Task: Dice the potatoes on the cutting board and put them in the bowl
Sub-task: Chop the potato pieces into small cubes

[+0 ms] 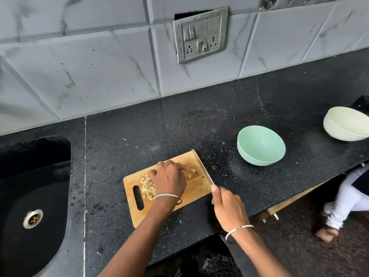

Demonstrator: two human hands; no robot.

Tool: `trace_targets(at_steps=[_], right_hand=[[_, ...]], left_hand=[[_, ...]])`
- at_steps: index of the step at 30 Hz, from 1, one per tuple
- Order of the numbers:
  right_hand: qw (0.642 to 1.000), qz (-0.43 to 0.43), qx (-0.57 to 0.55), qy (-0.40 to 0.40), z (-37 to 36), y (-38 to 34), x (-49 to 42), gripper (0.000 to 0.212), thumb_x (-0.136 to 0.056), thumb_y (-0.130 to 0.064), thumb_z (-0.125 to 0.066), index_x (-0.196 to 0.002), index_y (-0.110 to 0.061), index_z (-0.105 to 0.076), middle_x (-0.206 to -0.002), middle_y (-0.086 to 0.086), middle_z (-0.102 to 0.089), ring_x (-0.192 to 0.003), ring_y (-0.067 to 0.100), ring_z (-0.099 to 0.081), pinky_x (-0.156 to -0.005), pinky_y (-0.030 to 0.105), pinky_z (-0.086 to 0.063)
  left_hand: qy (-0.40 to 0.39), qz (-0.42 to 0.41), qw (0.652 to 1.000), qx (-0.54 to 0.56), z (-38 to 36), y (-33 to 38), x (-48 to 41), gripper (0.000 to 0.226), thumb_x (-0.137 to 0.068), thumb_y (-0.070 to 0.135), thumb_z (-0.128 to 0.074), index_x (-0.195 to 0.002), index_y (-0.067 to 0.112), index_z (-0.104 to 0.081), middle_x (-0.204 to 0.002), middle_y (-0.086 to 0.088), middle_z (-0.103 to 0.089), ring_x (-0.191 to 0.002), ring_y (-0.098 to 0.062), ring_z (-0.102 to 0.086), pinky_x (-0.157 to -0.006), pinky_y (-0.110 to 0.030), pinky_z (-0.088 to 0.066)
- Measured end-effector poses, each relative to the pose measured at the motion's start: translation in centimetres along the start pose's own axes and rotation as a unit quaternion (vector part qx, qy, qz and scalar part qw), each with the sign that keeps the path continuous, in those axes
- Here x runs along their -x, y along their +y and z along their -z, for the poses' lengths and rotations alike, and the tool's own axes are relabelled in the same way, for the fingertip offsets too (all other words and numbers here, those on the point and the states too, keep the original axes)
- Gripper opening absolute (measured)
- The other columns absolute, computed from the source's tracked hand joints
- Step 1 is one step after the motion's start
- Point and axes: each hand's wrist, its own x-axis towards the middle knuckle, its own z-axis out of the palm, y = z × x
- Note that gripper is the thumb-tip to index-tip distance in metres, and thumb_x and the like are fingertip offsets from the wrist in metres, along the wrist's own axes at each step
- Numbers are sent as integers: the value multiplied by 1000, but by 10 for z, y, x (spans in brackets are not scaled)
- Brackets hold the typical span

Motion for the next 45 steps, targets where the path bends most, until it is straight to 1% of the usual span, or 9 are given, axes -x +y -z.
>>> trace_targets(at_steps=[3, 6, 9, 14, 19, 25, 30, 38, 45], right_hand=[[1000, -14, -1, 0, 5, 5, -4, 53, -102, -47, -23, -89, -14, -63, -92, 10, -69, -95, 34, -60, -80, 41, -44], [1000, -24, 3, -13, 7, 9, -3, 52, -102, -47, -25, -91, -14, -64, -95, 9, -70, -97, 34, -60, -81, 40, -44], [999, -33, 6, -26, 4, 13, 0, 52, -102, -49, -25, -91, -16, -64, -95, 8, -69, -97, 32, -61, -83, 40, -45], [999, -37, 3, -38, -1, 14, 0, 53, -101, -53, -24, -88, -18, -63, -89, 6, -68, -94, 31, -61, -79, 39, -45], [998, -35, 8, -44, -6, 7, -5, 55, -99, -58, -24, -86, -20, -61, -85, 7, -67, -88, 32, -62, -79, 41, -48], [998, -44, 29, -47, -9, 6, -8, 56, -98, -59, -22, -88, -20, -61, -89, 8, -66, -90, 34, -62, -79, 43, -48], [997, -32, 33, -61, -12, 3, -5, 56, -98, -59, -22, -87, -20, -60, -86, 7, -66, -90, 34, -62, -75, 43, -47], [998, -25, 34, -56, -8, -1, -2, 55, -98, -59, -22, -89, -21, -61, -88, 4, -68, -90, 30, -63, -76, 40, -46], [995, -36, 44, -78, -8, -11, 0, 53, -99, -58, -23, -84, -20, -57, -88, 9, -64, -90, 35, -62, -74, 41, -46]], left_hand=[[-13, -34, 999, 10, -7, 10, -2, 21, -86, 43, -58, -104, 35, -66, -106, 12, -65, -109, -19, -50, -81, -38, -25], [-22, -39, 999, 18, -14, 13, -5, 22, -83, 48, -61, -101, 36, -67, -99, 13, -69, -105, -17, -51, -80, -38, -26], [-18, -38, 999, 6, -19, 12, -7, 16, -83, 44, -62, -94, 35, -69, -93, 13, -70, -100, -16, -52, -79, -38, -26], [-4, 10, 998, 56, -18, 4, -5, 11, -80, 36, -66, -89, 38, -70, -82, 16, -71, -96, -13, -54, -78, -37, -25], [-22, 28, 995, 95, -19, -1, -8, 20, -75, 40, -72, -95, 37, -68, -80, 20, -69, -98, -9, -57, -84, -38, -30], [-20, 34, 994, 99, -16, 4, -7, 22, -73, 44, -75, -93, 37, -68, -80, 20, -69, -95, -5, -55, -79, -36, -25], [-7, 37, 996, 83, -16, 4, -7, 15, -74, 41, -75, -87, 36, -69, -77, 18, -69, -93, -9, -57, -77, -36, -23], [-20, 70, 993, 93, -12, -1, -8, 23, -69, 45, -78, -89, 36, -70, -82, 16, -70, -95, -13, -58, -82, -39, -29], [-17, 69, 994, 79, -11, 0, -6, 8, -77, 37, -72, -84, 35, -73, -77, 13, -72, -95, -16, -56, -81, -39, -26]])
